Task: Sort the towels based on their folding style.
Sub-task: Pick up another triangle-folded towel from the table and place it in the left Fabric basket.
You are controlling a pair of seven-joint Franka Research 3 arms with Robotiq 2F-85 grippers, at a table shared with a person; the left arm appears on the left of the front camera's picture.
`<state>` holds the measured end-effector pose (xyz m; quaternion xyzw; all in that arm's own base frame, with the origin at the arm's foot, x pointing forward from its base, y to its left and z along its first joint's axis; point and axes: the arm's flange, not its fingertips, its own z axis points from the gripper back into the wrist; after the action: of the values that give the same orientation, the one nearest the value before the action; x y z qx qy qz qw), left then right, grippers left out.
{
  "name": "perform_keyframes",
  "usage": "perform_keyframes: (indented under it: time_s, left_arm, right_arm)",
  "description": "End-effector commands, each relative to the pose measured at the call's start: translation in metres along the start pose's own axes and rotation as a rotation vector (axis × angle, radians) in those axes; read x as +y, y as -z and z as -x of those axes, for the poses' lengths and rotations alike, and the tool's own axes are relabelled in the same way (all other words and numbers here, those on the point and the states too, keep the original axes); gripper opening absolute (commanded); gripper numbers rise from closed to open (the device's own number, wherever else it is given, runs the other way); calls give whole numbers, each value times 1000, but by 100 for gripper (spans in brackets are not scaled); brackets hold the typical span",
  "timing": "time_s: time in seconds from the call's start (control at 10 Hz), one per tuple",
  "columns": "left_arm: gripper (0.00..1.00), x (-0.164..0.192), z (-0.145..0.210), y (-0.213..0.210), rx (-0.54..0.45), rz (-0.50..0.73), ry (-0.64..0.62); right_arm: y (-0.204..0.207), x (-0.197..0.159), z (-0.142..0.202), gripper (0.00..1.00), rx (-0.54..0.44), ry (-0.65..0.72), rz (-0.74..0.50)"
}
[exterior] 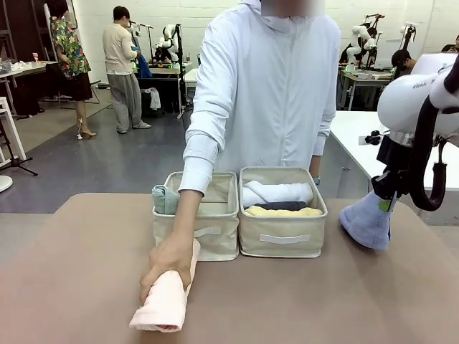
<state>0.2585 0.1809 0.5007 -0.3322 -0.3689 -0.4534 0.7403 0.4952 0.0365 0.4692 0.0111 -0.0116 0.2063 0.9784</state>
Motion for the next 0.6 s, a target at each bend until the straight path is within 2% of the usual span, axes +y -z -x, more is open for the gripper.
perform_keyframes:
  time_s: [0.0, 0.2, 0.4, 0.5]
  left_arm:
    - [100, 1, 0, -2, -23, -3, 27]
    - [100, 1, 0, -2, -23, -3, 27]
    - [100, 1, 0, -2, -23, -3, 27]
    - [100, 1, 0, -2, -23, -3, 27]
  right_arm:
    - [-67, 31, 21, 0, 20, -159, -3]
    - [-153, 63, 41, 0, -25, -204, -27]
    - [-201, 88, 58, 0, -103, -284, -72]
    - [-212, 103, 69, 0, -118, -342, -76]
